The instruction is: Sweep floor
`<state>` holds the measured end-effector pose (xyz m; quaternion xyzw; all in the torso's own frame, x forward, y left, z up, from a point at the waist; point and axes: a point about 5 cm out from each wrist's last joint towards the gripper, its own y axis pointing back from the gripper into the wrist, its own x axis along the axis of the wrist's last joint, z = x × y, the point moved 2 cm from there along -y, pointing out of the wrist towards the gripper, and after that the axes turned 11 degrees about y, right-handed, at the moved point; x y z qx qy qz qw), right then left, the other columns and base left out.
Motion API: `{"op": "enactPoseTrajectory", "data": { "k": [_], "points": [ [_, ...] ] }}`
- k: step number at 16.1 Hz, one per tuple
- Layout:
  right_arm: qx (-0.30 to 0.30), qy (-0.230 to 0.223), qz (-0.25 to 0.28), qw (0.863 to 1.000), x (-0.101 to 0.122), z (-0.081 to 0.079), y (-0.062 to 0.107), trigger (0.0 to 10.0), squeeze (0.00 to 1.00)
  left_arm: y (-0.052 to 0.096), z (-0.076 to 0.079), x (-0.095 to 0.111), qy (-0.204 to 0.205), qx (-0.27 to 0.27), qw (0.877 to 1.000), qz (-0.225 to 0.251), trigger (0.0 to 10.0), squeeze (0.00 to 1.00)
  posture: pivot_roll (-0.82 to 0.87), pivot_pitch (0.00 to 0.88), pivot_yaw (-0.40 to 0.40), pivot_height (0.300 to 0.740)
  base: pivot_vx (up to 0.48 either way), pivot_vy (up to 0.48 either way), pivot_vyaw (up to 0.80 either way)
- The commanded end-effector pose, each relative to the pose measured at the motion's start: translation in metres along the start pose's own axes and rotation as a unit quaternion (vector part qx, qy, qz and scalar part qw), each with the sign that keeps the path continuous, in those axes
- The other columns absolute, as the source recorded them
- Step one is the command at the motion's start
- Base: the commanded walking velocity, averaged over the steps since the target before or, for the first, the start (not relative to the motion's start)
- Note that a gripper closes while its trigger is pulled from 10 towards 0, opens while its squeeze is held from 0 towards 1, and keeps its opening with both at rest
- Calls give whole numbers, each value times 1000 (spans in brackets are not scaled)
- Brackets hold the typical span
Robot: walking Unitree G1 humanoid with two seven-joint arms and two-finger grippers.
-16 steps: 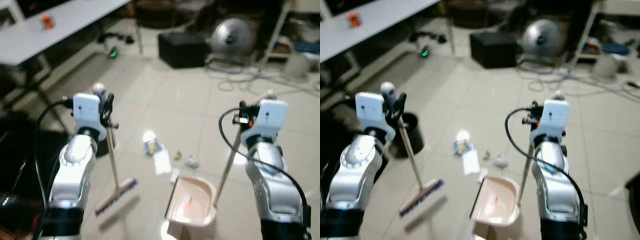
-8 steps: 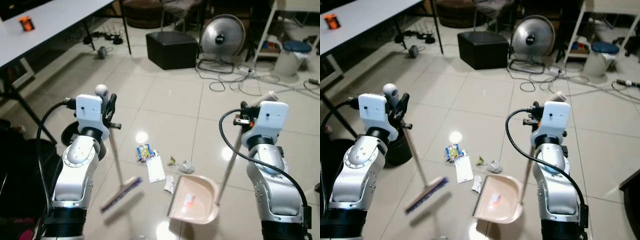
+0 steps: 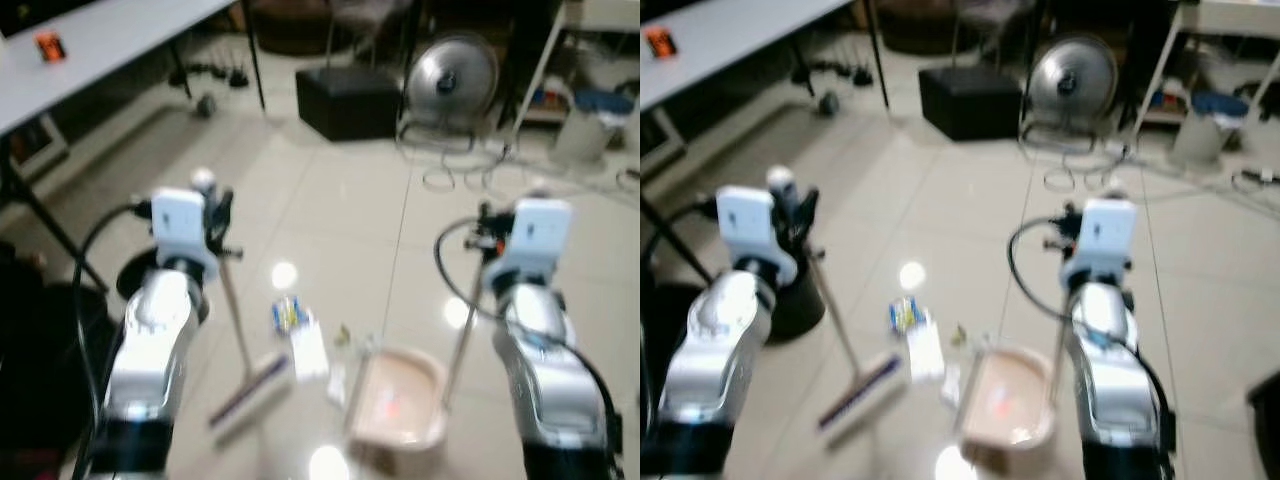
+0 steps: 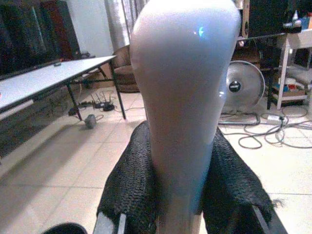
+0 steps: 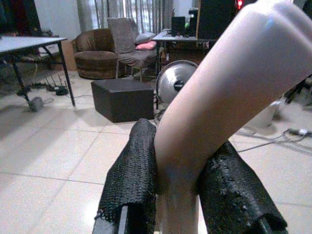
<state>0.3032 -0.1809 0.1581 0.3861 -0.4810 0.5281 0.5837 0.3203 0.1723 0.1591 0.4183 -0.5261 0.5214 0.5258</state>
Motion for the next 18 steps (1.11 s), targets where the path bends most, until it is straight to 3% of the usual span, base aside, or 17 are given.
{"op": "enactPoseTrajectory", "data": {
  "k": [1, 5, 7, 11, 14, 15, 18],
  "points": [
    [-19, 11, 10, 1000, 4, 10, 1, 10000, 0, -2, 11, 7, 1, -20, 1000, 14, 10000, 0, 40, 17, 68, 740, 382, 0, 0],
    [4, 5, 21, 1000, 5, 5, 1, 10000, 0, -1, 10, 6, 1, -19, 1000, 12, 10000, 0, 43, 23, 68, 740, 376, 0, 0],
    [28, -5, 0, 1000, -3, -2, 3, 10000, 0, 0, 8, 6, 0, -17, 1000, 11, 10000, 0, 46, 26, 67, 740, 369, 0, 0],
    [43, 30, -46, 998, -23, -8, 6, 10000, 0, 6, 2, -7, -8, 0, 1000, -15, 10000, 0, 52, 48, 74, 740, 0, 0, 0],
    [35, 14, -39, 999, -29, -11, 4, 10000, 0, 11, -7, -17, -25, 25, 999, -19, 10000, 0, 56, 72, 82, 740, 0, 0, 0],
    [46, 25, -35, 998, -37, -15, 5, 10000, 0, 11, -13, -26, -18, 56, 998, -25, 10000, 0, 59, 94, 88, 740, 0, 0, 0],
    [60, 65, -8, 996, -40, -20, 5, 10000, 0, 10, -16, -26, -31, 79, 996, -5, 10000, 0, 64, 130, 98, 740, 0, 0, 0]
  ]
}}
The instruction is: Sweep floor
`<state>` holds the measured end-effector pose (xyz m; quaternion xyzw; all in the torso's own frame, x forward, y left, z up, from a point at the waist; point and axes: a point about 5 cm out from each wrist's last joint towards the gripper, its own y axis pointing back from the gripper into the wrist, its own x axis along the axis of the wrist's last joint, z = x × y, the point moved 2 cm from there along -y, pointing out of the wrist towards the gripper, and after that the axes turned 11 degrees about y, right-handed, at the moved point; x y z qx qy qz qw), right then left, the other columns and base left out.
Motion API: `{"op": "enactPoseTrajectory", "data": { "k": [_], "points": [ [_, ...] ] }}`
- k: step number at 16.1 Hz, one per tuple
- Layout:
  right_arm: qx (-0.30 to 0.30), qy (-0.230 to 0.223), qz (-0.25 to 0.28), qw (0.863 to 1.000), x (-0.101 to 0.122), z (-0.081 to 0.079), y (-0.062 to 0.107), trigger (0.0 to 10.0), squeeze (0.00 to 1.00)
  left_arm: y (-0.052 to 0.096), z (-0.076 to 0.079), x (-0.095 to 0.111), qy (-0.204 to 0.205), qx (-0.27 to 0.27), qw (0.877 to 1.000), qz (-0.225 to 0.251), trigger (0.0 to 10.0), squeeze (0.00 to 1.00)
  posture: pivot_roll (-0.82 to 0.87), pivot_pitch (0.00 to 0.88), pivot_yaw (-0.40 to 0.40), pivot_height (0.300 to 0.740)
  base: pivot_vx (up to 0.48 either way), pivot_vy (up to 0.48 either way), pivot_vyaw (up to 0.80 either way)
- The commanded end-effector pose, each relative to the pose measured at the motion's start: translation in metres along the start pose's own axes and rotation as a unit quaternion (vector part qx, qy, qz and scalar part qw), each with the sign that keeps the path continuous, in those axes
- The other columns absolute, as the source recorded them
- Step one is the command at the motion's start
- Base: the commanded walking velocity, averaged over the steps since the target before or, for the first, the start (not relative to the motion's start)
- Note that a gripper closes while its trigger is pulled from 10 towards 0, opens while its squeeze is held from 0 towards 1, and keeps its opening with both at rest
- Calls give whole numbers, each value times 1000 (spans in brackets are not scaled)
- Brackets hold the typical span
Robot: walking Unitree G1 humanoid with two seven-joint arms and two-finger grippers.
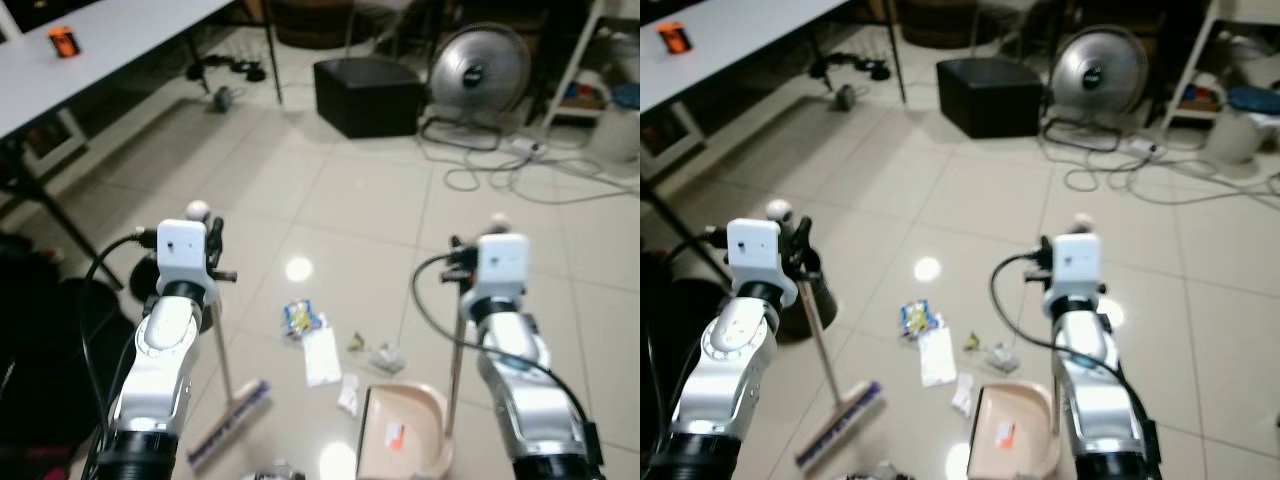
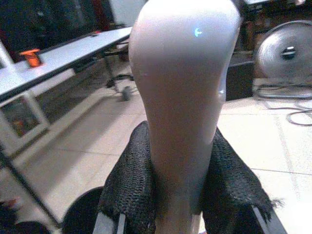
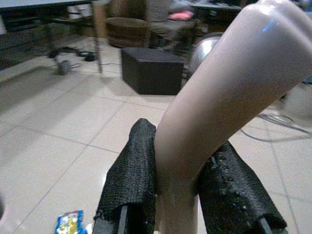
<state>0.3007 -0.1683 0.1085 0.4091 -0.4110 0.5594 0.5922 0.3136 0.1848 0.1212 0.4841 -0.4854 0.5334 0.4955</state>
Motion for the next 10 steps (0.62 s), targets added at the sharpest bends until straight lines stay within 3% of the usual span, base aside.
{"op": "enactPoseTrajectory", "data": {
  "k": [1, 5, 7, 10],
  "points": [
    [-5, 24, 27, 999, 4, 3, -3, 10000, 0, -4, 1, 9, -5, 7, 1000, 27, 10000, 0, 68, 138, 101, 740, 0, 0, 0],
    [-6, 45, 66, 997, 9, -1, -16, 10000, 0, -12, 2, 12, 13, 21, 998, 57, 10000, 0, 110, 185, 104, 740, 0, 0, 0],
    [-1, 47, 100, 994, 15, -11, -29, 10000, 0, -21, -4, 15, 15, 53, 995, 82, 10000, 0, 154, 227, 130, 740, 0, 0, 0],
    [-5, 42, 107, 993, 14, -21, -36, 10000, 0, -24, -8, 15, 31, 73, 993, 88, 10000, 0, 188, 243, 144, 740, 0, 0, 0]
  ]
}}
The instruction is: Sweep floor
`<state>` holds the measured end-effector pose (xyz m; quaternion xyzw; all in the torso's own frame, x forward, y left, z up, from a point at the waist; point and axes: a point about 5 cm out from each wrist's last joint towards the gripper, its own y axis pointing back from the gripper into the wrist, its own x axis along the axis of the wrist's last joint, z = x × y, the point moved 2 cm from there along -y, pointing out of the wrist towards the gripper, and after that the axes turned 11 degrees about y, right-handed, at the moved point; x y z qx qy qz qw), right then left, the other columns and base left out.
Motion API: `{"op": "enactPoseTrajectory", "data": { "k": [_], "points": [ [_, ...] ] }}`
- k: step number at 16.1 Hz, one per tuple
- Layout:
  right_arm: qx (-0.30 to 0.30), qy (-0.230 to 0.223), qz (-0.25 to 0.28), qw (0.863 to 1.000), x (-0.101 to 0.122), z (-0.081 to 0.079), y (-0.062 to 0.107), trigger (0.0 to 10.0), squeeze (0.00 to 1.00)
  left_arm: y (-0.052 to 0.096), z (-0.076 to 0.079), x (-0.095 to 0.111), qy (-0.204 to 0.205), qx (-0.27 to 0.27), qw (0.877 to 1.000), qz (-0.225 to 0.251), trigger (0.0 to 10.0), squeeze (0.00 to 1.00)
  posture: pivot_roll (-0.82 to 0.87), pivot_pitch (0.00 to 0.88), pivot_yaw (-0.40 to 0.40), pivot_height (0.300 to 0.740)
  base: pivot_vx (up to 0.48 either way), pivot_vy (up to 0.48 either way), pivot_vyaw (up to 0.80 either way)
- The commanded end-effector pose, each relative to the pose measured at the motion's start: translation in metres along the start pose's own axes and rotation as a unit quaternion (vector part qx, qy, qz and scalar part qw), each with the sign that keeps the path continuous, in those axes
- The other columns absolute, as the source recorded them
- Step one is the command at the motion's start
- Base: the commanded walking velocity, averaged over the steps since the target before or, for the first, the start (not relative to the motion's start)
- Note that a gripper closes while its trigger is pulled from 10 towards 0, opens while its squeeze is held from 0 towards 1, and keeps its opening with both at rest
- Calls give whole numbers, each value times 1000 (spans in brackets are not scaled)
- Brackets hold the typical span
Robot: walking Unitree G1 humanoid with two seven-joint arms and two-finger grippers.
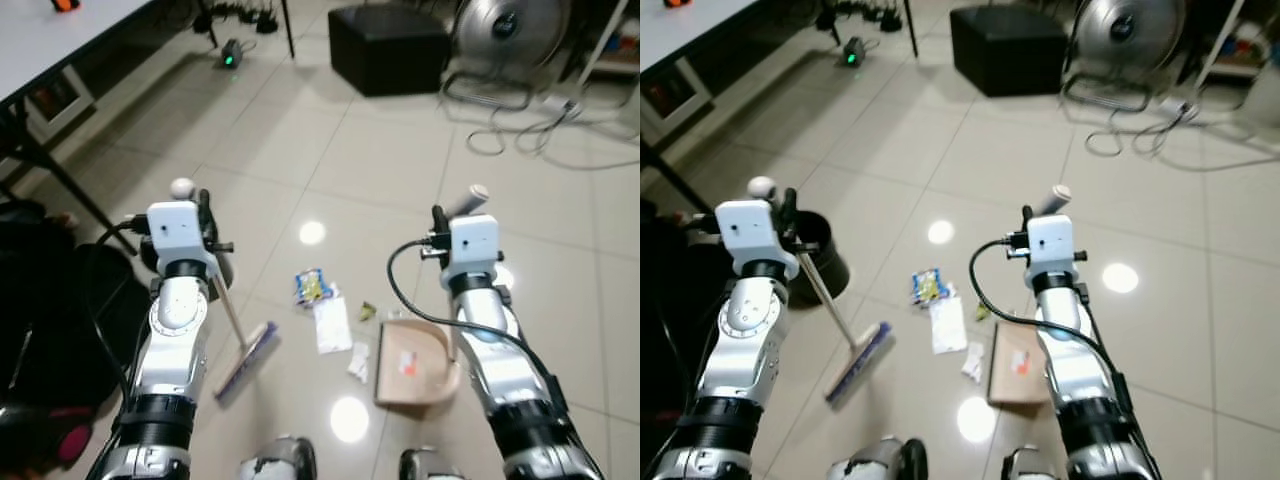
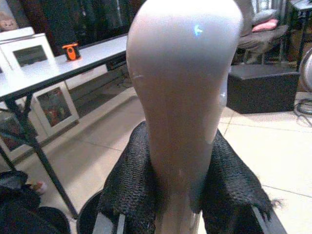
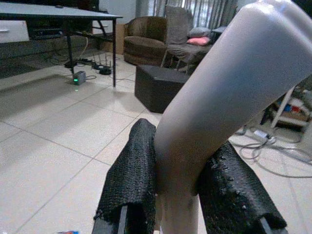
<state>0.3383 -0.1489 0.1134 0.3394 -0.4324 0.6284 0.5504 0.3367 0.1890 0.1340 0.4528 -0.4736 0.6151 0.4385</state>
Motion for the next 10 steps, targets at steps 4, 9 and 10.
{"op": "enactPoseTrajectory", "data": {
  "k": [4, 9, 10],
  "points": [
    [16, 40, 25, 999, 2, -23, -3, 10000, 0, -6, 6, -5, 0, -4, 1000, 4, 10000, 0, 191, 260, 165, 740, 0, 0, 0],
    [-21, 35, 83, 996, 25, -14, -5, 10000, 0, -10, 23, -15, 10, -39, 999, -2, 10000, 0, 152, 277, 168, 740, 0, 0, 0],
    [-17, 33, 81, 996, 23, -18, -4, 10000, 0, -12, 22, -16, 10, -38, 999, -4, 10000, 0, 150, 268, 176, 740, 0, 0, 0]
  ]
}}
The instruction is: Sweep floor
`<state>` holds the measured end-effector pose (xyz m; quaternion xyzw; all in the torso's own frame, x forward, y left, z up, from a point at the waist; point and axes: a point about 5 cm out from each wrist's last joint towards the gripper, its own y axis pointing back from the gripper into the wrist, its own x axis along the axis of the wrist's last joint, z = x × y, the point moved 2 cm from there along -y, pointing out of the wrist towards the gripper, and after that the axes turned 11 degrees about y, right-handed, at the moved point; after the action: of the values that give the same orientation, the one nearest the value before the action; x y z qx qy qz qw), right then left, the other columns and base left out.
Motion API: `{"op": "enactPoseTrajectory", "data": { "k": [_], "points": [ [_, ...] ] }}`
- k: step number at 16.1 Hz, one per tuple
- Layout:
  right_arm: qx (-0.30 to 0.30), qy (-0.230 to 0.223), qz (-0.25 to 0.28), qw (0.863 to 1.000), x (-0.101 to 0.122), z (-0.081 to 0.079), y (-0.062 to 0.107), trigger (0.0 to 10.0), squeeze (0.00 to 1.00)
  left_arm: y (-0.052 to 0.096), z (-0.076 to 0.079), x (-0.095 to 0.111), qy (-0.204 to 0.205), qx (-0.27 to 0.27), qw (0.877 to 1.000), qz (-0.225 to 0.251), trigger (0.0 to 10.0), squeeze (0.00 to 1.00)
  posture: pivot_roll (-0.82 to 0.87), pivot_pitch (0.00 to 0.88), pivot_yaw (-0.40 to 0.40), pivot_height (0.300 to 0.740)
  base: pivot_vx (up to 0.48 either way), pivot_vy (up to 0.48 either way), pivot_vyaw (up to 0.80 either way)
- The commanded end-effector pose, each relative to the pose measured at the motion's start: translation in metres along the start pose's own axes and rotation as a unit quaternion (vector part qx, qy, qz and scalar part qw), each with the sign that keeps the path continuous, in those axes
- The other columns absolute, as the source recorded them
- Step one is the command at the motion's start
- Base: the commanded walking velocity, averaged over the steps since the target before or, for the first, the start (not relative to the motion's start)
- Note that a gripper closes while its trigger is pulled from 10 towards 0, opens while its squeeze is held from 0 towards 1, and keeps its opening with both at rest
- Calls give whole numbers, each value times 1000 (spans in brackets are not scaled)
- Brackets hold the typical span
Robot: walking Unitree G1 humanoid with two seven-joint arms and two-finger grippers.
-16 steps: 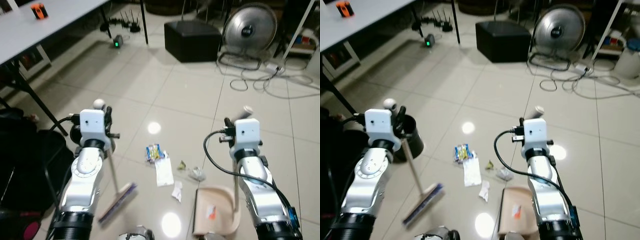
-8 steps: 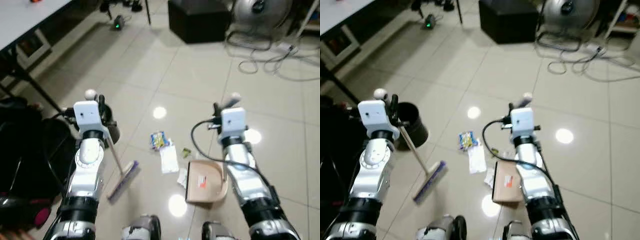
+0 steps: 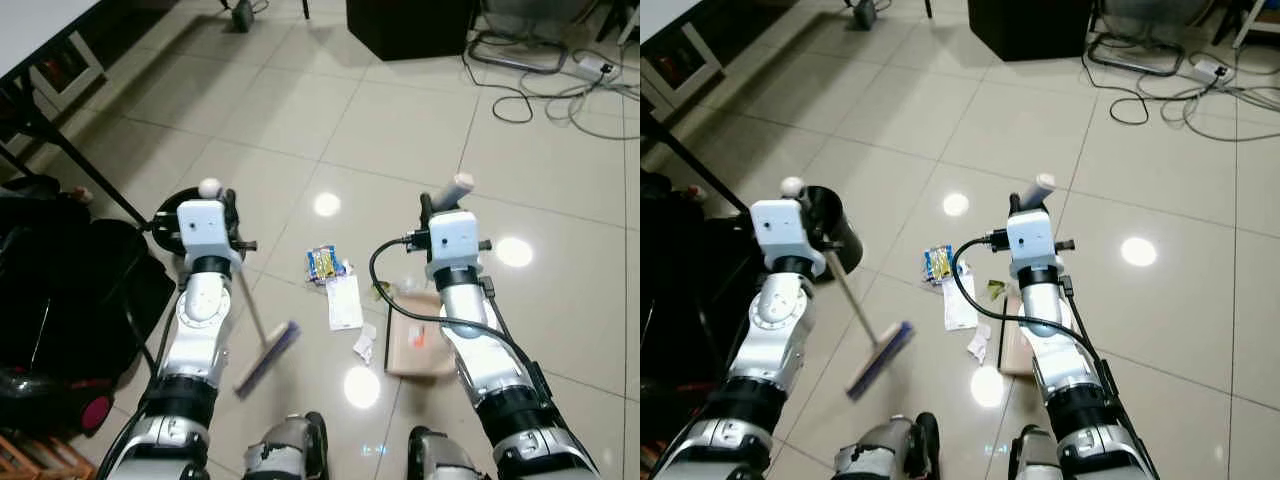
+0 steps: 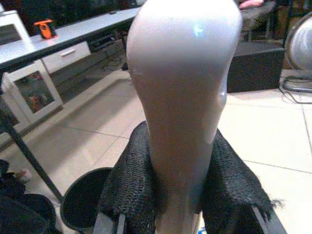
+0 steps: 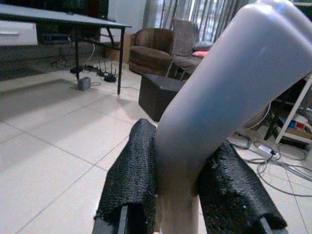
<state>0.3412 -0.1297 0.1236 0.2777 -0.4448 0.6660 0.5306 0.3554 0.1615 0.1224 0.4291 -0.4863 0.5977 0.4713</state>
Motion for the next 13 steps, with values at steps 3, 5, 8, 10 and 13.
{"op": "enactPoseTrajectory", "data": {
  "k": [3, 5, 8, 10, 13],
  "points": [
    [50, -11, -7, 999, -1, -32, 8, 10000, 0, -6, -10, -7, -25, 4, 1000, -14, 10000, 0, 158, 279, 177, 740, 0, 0, 0],
    [73, -8, 1, 997, 4, -42, 10, 10000, 0, -8, -12, -9, -23, 10, 999, -20, 10000, 0, 147, 276, 176, 740, 0, 0, 0],
    [83, -27, -1, 996, 10, -55, 11, 10000, 0, -18, 4, -10, -24, -10, 999, -27, 10000, 0, 150, 281, 166, 740, 0, 0, 0],
    [92, -41, 2, 995, 17, -63, 11, 10000, 0, -22, 17, -11, -8, -13, 999, -30, 10000, 0, 139, 289, 166, 740, 0, 0, 0],
    [114, -52, 12, 992, 33, -77, 10, 10000, 0, -25, 32, -12, 11, -15, 999, -35, 10000, 0, 105, 297, 170, 740, 0, 0, 0]
  ]
}}
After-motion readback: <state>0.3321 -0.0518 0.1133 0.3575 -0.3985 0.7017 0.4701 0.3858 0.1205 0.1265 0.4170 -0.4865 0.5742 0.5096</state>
